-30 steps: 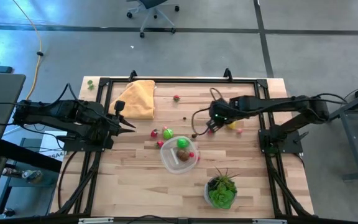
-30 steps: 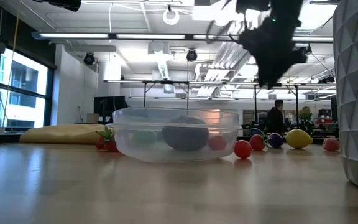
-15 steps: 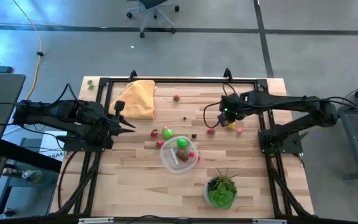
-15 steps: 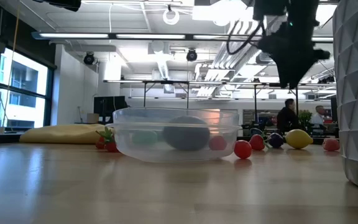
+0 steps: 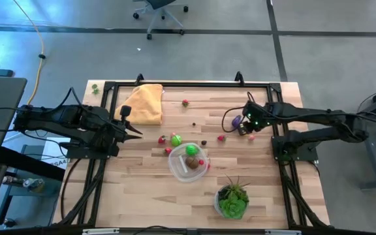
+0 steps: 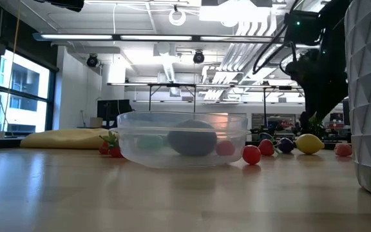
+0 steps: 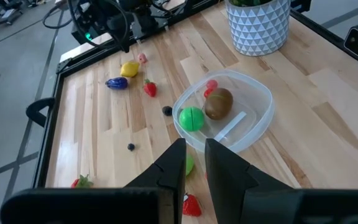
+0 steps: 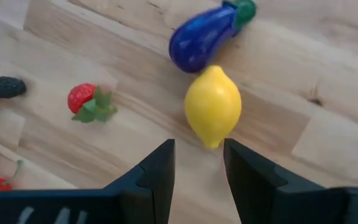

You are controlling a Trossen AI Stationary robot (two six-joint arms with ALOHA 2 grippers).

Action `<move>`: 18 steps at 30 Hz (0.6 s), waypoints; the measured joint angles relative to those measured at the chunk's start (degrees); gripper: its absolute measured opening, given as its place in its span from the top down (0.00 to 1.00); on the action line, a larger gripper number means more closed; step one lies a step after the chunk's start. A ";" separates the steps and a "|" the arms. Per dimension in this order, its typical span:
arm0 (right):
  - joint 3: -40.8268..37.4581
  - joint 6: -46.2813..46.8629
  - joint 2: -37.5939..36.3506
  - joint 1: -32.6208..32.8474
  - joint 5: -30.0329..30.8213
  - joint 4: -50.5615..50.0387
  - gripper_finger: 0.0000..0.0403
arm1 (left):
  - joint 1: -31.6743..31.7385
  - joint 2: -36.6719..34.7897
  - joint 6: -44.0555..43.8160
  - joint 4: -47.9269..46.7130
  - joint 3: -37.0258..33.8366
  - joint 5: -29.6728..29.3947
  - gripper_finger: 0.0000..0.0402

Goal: Pick and placing Produce into tupperware
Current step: Put the yellow lemon into the transparent bin

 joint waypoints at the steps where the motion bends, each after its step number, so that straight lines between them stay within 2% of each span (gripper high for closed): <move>1: -0.30 -0.72 0.02 0.00 0.14 0.85 0.68 | 0.01 0.02 0.01 -0.01 0.00 0.00 0.87; 5: -0.92 -4.10 0.20 0.00 1.46 3.28 0.65 | -0.01 0.02 0.01 -0.01 0.00 0.00 0.87; 14: -3.45 -4.91 0.21 0.00 3.78 4.43 0.42 | 0.00 0.02 0.01 -0.01 0.00 0.00 0.87; 18: -5.05 -4.91 0.24 0.00 5.02 5.77 0.36 | -0.01 0.02 0.01 -0.01 0.00 0.00 0.87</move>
